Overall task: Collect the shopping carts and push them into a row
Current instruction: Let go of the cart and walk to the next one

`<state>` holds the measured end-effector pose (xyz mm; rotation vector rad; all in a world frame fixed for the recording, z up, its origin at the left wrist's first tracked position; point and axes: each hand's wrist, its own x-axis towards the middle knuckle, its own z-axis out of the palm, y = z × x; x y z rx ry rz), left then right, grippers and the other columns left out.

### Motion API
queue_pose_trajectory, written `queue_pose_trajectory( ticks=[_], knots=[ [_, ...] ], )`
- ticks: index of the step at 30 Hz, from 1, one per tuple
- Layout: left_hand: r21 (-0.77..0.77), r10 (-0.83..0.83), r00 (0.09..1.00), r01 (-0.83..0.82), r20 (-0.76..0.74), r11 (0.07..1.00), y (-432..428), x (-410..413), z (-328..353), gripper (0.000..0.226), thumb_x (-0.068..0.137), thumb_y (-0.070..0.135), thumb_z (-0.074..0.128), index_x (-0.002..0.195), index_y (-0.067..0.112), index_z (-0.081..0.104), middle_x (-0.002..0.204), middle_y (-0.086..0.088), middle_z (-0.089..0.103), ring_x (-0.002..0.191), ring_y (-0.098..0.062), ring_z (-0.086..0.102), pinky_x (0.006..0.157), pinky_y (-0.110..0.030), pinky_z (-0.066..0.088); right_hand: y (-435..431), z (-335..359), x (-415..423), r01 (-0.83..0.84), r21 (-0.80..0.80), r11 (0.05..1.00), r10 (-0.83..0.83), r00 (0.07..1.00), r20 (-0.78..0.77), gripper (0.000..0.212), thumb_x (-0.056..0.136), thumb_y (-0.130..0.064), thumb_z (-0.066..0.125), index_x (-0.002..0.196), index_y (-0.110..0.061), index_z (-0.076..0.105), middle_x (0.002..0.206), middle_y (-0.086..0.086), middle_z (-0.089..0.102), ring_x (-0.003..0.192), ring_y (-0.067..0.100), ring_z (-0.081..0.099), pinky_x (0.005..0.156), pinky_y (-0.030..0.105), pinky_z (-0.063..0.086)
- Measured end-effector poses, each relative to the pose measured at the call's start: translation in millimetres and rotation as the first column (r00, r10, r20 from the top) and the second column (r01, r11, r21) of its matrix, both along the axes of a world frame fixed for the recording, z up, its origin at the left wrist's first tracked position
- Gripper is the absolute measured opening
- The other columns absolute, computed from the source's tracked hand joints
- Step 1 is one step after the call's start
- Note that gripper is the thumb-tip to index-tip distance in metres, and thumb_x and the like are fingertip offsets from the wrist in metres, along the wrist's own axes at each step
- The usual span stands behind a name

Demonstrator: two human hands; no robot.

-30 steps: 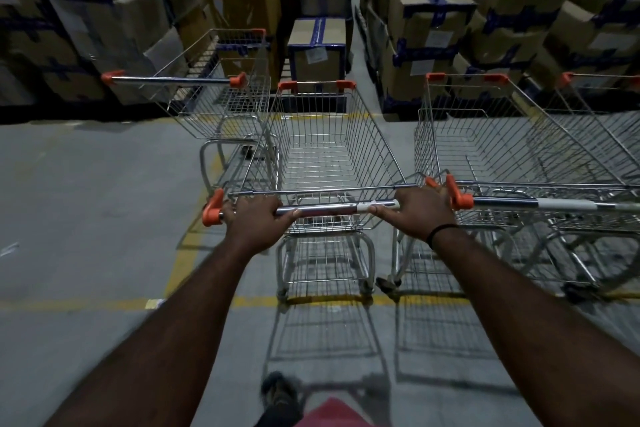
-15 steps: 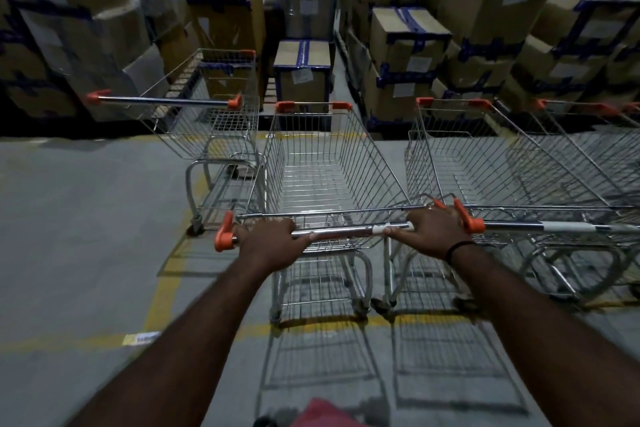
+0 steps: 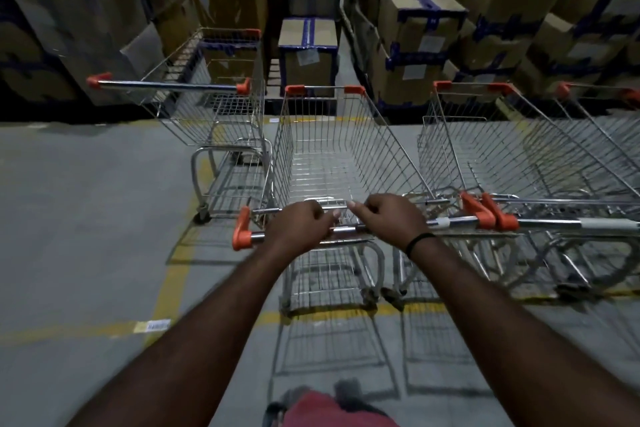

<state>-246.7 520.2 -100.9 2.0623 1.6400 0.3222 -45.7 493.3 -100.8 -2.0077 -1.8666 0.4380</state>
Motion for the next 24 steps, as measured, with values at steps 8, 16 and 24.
queue_pose_trajectory(
  ticks=[8,16,24],
  knots=[
    [0.023,0.152,0.963,-0.161,0.222,0.987,19.4,-32.4,16.3,0.038,0.094,0.058,0.059,0.073,0.026,0.057,0.068,0.008,0.059,0.069,-0.010,0.055,0.057,-0.026,0.032,39.9,10.7,-52.7,-0.108,0.077,0.991,0.118,0.985,-0.129,0.056,0.097,-0.059,0.050,0.060,-0.018,0.049,0.058,-0.001,0.052,0.060,0.016,0.052,0.052,0.033,0.033],
    [0.071,0.250,0.895,-0.296,0.369,0.952,57.3,-118.8,43.4,0.027,0.095,0.051,0.062,0.085,0.025,0.064,0.072,0.010,0.062,0.070,-0.005,0.057,0.062,-0.026,0.040,95.8,35.7,-133.5,-0.187,0.131,0.974,0.215,0.944,-0.252,0.056,0.097,-0.060,0.049,0.060,-0.018,0.052,0.056,0.000,0.053,0.059,0.019,0.055,0.058,0.041,0.045],
    [0.099,0.318,0.837,-0.399,0.445,0.912,130.5,-278.7,54.6,0.027,0.095,0.052,0.061,0.083,0.028,0.064,0.077,0.010,0.065,0.072,-0.007,0.059,0.060,-0.025,0.039,182.9,54.2,-266.7,-0.209,0.165,0.964,0.253,0.915,-0.315,0.067,0.094,-0.067,0.046,0.071,-0.005,0.058,0.067,0.014,0.059,0.066,0.028,0.058,0.059,0.038,0.044]
  ],
)
